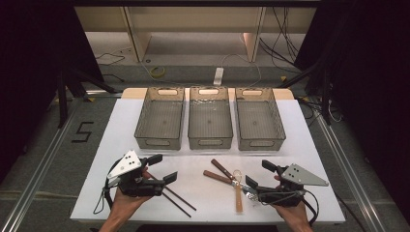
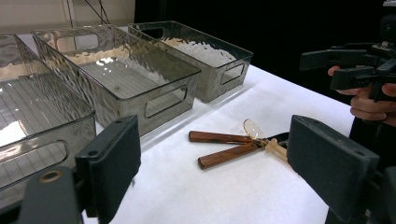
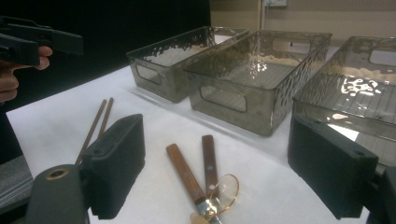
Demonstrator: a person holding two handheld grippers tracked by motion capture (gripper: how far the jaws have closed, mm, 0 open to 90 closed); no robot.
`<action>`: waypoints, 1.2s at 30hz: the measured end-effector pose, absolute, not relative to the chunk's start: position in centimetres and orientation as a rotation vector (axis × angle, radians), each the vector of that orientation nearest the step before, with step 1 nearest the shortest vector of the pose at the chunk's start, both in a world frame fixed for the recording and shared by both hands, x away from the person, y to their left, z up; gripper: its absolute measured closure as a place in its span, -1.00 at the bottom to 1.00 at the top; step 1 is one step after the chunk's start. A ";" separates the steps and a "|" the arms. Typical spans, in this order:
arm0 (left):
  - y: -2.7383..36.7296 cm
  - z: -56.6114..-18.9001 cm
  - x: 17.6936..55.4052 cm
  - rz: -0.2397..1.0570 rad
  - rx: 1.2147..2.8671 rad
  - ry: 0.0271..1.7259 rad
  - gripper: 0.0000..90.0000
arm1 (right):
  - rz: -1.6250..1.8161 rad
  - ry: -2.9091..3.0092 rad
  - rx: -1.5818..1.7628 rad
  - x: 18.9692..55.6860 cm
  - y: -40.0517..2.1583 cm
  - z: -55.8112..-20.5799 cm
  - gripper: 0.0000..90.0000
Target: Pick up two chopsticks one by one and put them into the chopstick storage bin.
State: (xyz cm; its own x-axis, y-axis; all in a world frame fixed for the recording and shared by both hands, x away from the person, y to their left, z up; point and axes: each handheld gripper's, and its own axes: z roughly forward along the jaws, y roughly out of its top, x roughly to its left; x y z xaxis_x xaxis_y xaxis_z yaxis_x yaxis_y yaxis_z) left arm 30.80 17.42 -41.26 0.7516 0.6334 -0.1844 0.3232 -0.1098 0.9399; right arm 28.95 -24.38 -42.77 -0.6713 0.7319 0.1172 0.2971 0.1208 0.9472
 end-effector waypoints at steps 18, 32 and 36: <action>17.0 -38.6 32.6 0.298 1.988 0.776 -0.57 | 1.568 2.031 0.995 28.9 -24.5 -42.6 -0.54; 15.3 -37.3 36.5 0.193 2.238 0.791 -0.58 | 1.548 2.044 0.995 29.1 -24.3 -42.8 -0.53; 14.9 -37.4 37.6 0.152 2.230 0.795 -0.57 | 1.547 2.045 0.996 29.1 -24.3 -42.9 -0.53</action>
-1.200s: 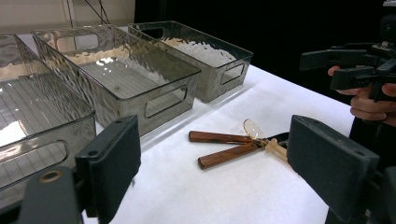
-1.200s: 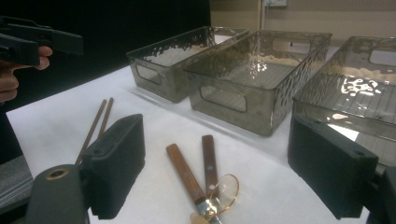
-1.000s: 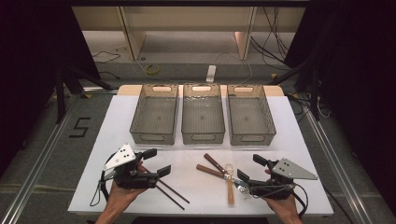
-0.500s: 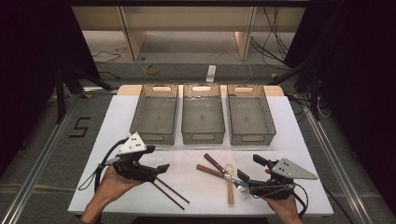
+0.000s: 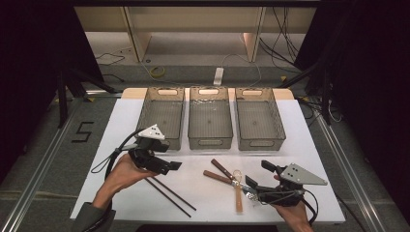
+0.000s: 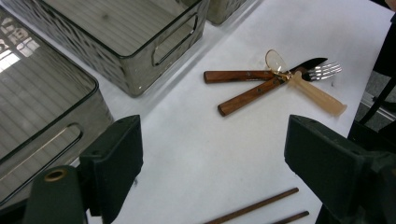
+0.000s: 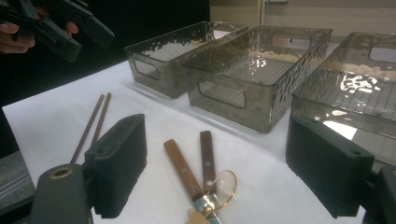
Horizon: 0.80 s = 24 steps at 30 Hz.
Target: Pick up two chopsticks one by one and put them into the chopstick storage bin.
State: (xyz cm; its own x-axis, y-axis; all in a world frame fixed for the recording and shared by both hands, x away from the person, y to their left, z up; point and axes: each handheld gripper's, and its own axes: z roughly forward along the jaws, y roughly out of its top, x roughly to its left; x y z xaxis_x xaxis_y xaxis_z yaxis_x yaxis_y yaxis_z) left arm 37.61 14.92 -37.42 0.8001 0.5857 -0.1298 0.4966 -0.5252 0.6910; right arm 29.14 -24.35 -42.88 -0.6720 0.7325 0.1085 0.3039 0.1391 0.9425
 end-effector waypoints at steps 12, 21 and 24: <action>15.9 -38.1 37.4 0.149 2.383 0.768 -0.56 | 1.554 2.055 0.982 29.0 -24.3 -42.8 -0.52; 16.0 -39.4 36.9 0.113 2.508 0.714 -0.53 | 1.537 2.089 0.978 29.2 -24.1 -43.0 -0.52; 16.3 -40.3 36.7 0.073 2.549 0.701 -0.51 | 1.530 2.094 0.975 29.1 -24.1 -43.0 -0.52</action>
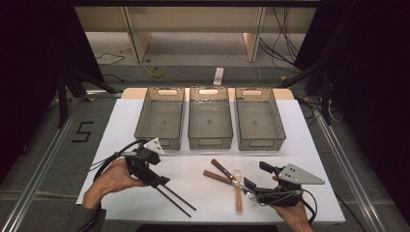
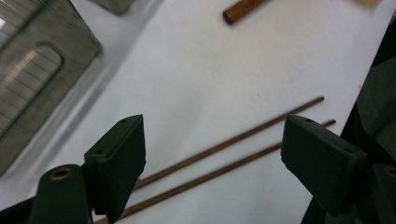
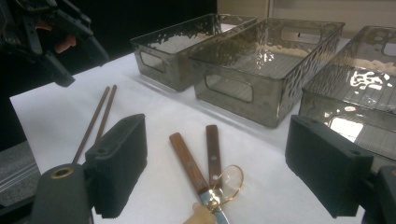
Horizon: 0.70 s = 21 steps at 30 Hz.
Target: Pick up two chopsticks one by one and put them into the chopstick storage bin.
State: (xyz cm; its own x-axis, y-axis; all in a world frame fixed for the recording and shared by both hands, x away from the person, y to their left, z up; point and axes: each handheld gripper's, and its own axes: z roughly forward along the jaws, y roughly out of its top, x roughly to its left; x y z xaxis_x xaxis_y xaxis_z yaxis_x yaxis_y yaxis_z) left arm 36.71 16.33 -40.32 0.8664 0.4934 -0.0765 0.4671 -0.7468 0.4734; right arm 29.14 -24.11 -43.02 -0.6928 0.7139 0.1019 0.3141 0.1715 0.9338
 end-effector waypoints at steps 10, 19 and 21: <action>16.0 -42.5 36.1 0.006 2.745 0.622 -0.29 | 1.513 2.126 0.949 29.1 -23.8 -43.1 -0.52; 15.8 -44.9 35.8 0.000 2.807 0.521 -0.24 | 1.506 2.134 0.937 29.1 -23.8 -43.1 -0.52; 16.0 -44.9 35.9 0.031 2.840 0.484 -0.23 | 1.493 2.135 0.934 29.0 -23.7 -43.1 -0.52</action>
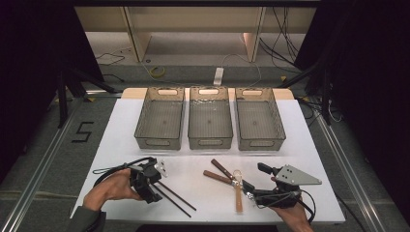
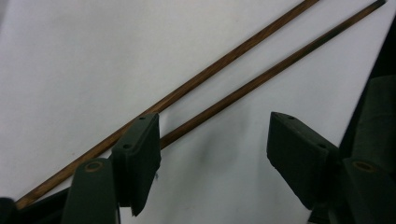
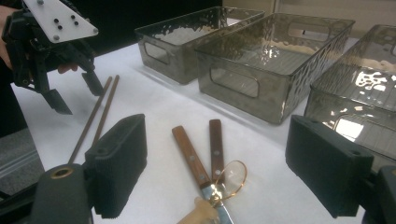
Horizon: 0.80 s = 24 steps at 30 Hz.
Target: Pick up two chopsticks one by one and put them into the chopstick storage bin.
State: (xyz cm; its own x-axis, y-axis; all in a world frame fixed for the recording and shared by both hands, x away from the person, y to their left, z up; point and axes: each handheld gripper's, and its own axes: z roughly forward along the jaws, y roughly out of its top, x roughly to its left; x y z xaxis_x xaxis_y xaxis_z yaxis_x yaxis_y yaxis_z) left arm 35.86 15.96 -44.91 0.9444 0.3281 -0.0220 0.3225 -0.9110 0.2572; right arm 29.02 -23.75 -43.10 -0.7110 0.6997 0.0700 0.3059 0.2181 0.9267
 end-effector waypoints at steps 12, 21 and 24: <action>15.8 -45.7 36.0 0.064 2.854 0.444 -0.11 | 1.497 2.140 0.926 29.0 -23.6 -43.1 -0.52; 15.9 -46.1 36.4 0.043 2.869 0.438 -0.06 | 1.495 2.154 0.920 29.0 -23.5 -43.2 -0.52; 16.0 -46.2 36.5 0.039 2.883 0.459 -0.01 | 1.490 2.153 0.924 29.1 -23.5 -43.2 -0.52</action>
